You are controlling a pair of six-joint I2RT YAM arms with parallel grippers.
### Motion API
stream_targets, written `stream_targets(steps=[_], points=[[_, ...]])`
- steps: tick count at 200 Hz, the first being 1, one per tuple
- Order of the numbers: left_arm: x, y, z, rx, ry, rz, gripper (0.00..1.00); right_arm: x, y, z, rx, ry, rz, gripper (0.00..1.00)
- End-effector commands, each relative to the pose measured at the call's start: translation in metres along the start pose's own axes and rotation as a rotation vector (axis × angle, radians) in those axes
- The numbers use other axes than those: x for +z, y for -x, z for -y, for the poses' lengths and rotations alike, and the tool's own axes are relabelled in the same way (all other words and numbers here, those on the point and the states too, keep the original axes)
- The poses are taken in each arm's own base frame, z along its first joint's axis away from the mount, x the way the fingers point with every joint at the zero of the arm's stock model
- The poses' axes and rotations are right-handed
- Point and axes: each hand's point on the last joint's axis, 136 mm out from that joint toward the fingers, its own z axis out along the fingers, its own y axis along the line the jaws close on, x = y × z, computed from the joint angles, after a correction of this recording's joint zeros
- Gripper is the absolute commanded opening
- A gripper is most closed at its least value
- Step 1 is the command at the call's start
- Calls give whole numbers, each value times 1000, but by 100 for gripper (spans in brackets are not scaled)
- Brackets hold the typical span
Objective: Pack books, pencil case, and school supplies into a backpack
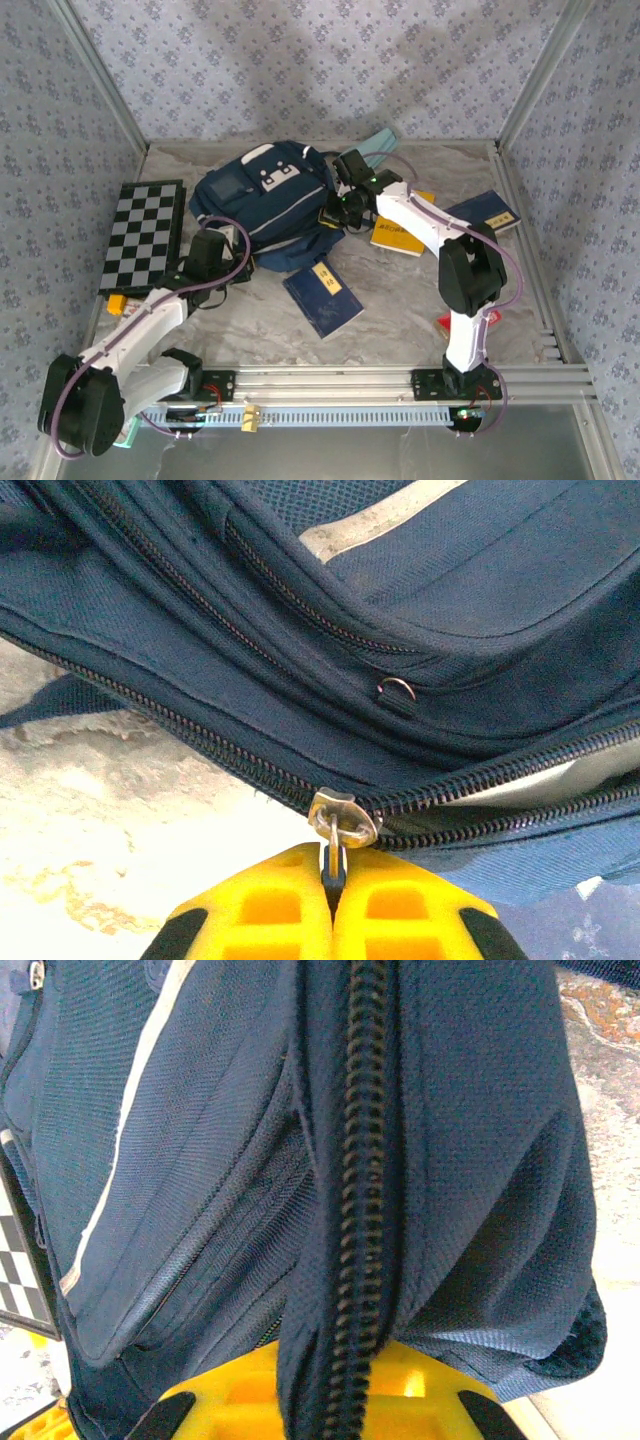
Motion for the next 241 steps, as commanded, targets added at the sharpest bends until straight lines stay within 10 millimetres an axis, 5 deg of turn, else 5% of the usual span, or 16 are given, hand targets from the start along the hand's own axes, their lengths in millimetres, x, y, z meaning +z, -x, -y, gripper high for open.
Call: stream_targets(steps=[1, 22, 43, 79, 130, 172, 241], points=[[-3, 14, 21, -41, -92, 30, 0, -18, 0, -10, -33, 17, 34, 21], [-3, 16, 31, -22, -120, 44, 0, -24, -13, -12, 31, 34, 5, 51], [-2, 14, 35, -9, -122, 29, 0, -30, -32, -19, 82, 46, 20, 64], [-2, 11, 46, 34, -137, 23, 0, -11, -71, -39, 184, 128, -26, 70], [-1, 13, 47, 50, -126, 21, 0, 24, -92, -61, 203, 75, -36, 73], [-4, 16, 53, 74, -134, 19, 0, 52, -79, -52, 173, -43, -14, 64], [-11, 19, 52, 110, -115, 33, 0, 69, -76, -40, 151, -78, -29, 20]])
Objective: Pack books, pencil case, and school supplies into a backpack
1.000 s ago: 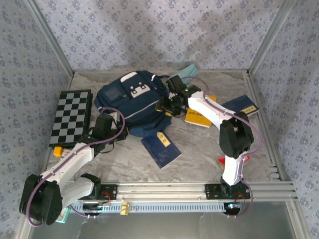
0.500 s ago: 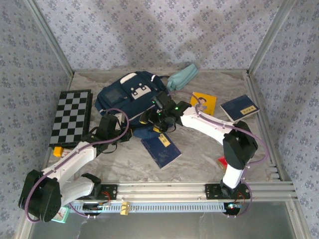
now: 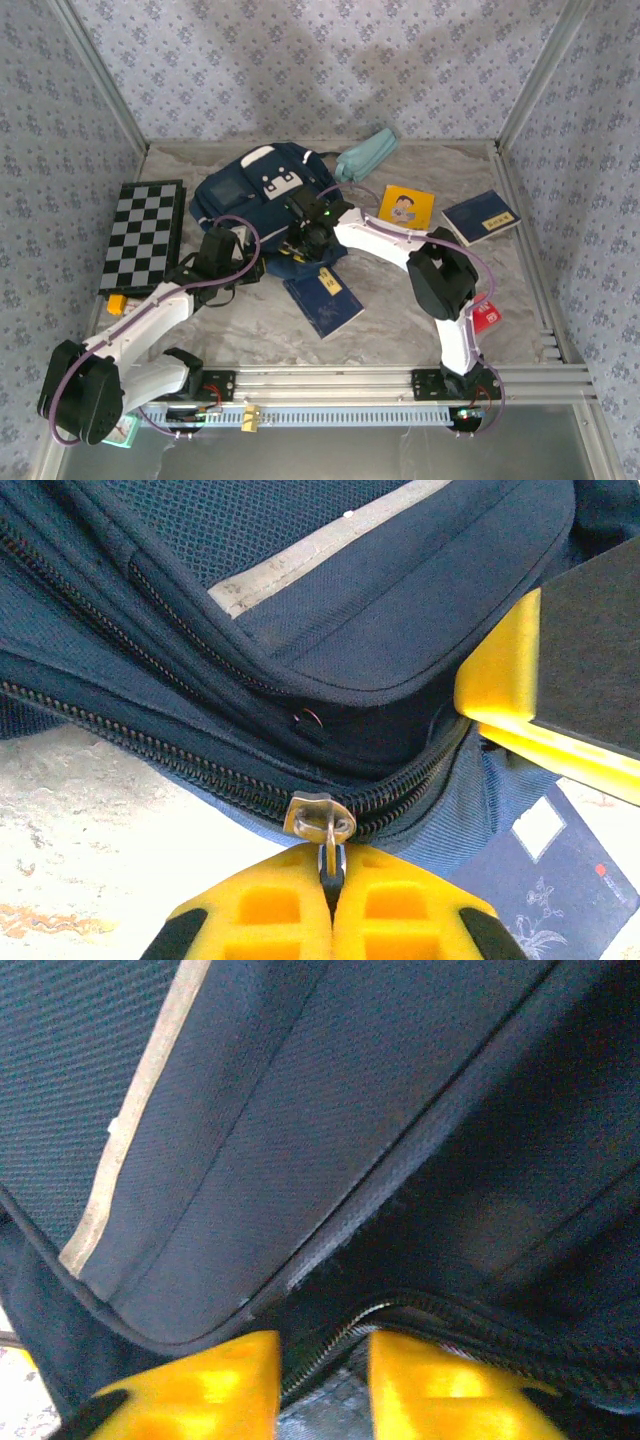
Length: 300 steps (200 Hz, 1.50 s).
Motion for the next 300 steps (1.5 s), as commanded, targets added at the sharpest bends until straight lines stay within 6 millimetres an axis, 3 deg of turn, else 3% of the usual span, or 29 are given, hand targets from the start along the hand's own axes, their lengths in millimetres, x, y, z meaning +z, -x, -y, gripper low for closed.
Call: stream_targets(steps=[1, 15, 66, 105, 127, 138, 160, 195, 231, 261, 300], points=[[-17, 29, 25, 68, -63, 88, 0, 1, 10, 3, -5, -24, 30, 19], [-19, 29, 23, 72, -49, 95, 0, -1, 10, 4, -19, -30, 28, 12], [-21, 31, 16, 64, -20, 105, 0, -24, 16, 11, -74, -50, 81, 0], [-22, 36, 13, 33, -14, 115, 0, -43, 12, -4, -286, -30, 148, 0], [-25, 38, 20, 50, -54, 123, 0, -47, 4, -29, -520, 134, 126, 0], [-25, 39, 22, 56, -67, 120, 0, -52, -3, -38, -634, 207, 124, 7], [-26, 38, 23, 56, -80, 114, 0, -60, -6, -42, -840, 273, 166, 32], [-26, 38, 24, 58, -86, 114, 0, -64, -15, -49, -1084, 460, 141, 54], [-27, 38, 23, 64, -80, 104, 0, -49, -18, -42, -1309, 494, 131, 63], [-27, 38, 24, 68, -79, 98, 0, -47, -29, -46, -1418, 624, 106, 68], [-27, 41, 27, 77, -86, 97, 0, -28, -36, -44, -1520, 619, 67, 70]])
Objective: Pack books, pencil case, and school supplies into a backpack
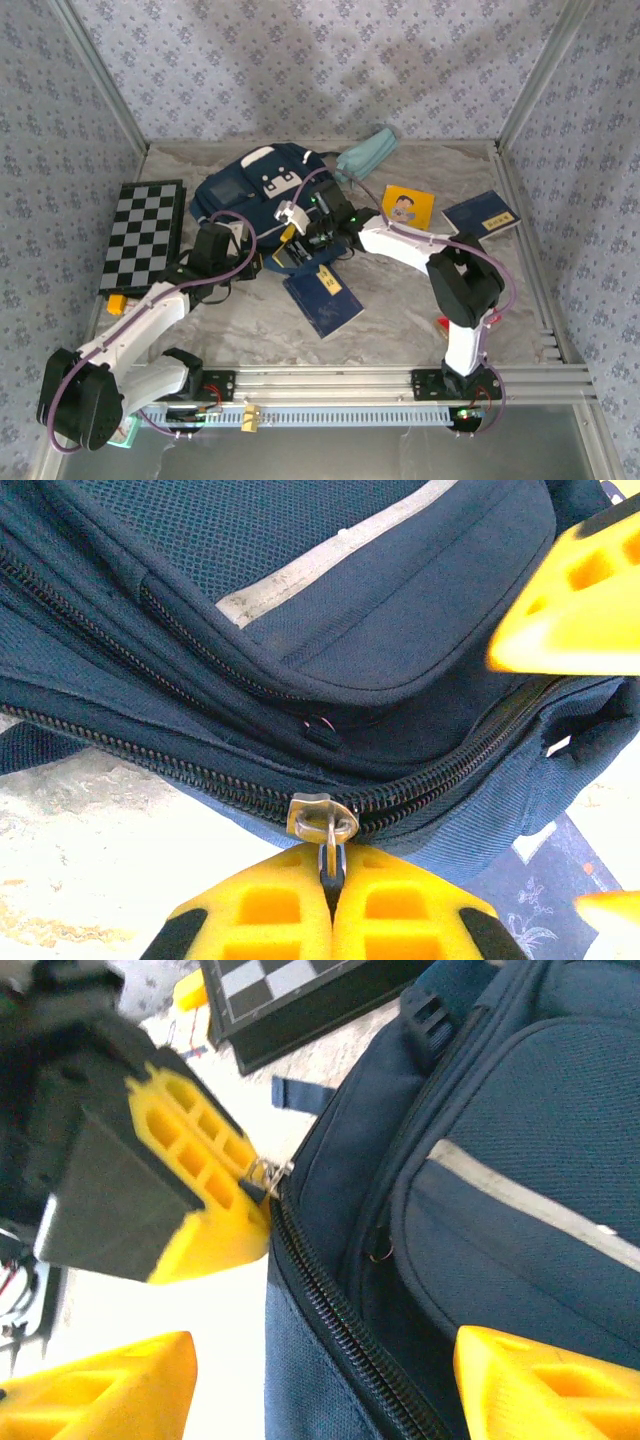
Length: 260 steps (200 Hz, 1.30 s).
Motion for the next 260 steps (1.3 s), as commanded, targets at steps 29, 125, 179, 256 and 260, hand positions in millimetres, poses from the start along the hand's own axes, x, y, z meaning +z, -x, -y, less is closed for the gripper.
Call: stream_targets(steps=[29, 125, 179, 256, 260], points=[[-11, 29, 22, 45, -69, 66, 0, 26, -5, -5, -184, 69, -49, 70], [-6, 32, 24, 38, -73, 61, 0, 29, 6, -13, -324, 32, -53, 46], [-7, 33, 19, 33, -52, 68, 0, 18, 12, -19, -355, -4, -31, 13], [-29, 50, -54, -142, 188, 114, 0, -13, 11, -26, -403, -75, -108, 0], [-29, 51, -59, -155, 197, 110, 0, -13, 10, -26, -406, -86, -117, 0]])
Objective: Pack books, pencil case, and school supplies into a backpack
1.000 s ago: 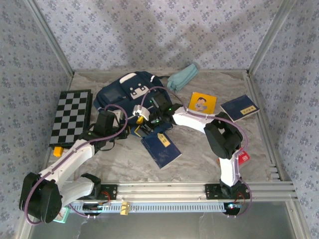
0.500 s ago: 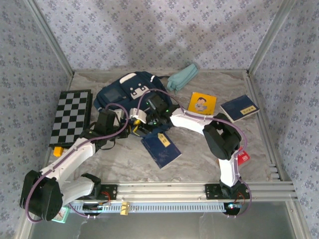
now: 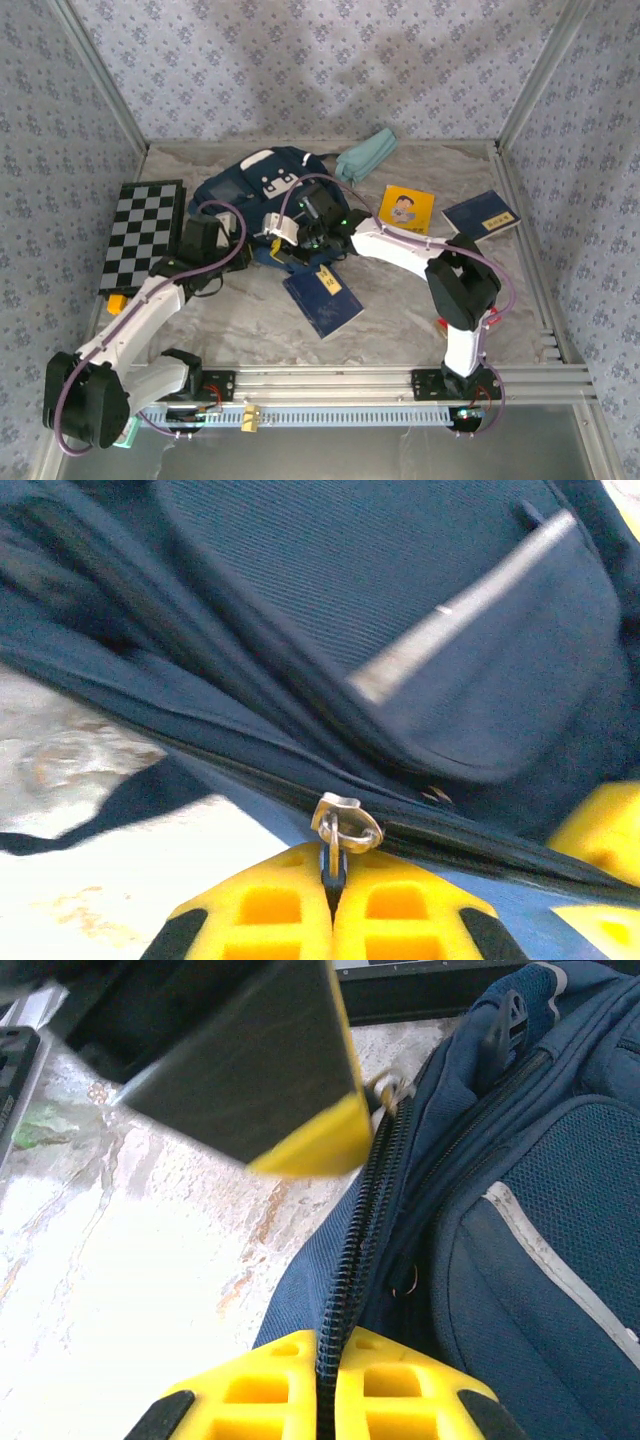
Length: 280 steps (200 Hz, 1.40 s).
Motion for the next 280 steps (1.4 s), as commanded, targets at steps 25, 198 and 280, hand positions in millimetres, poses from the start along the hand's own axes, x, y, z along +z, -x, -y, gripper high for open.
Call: stream_targets(steps=[25, 198, 280], points=[[-5, 37, -52, -139, 164, 50, 0, -18, 8, -5, -44, -48, -50, 0], [22, 123, -94, -241, 262, 77, 37, 74, 62, 49, 109, -294, 46, 14], [-17, 93, -48, -248, 117, 80, 48, -22, 63, 41, 380, -401, 134, 70]])
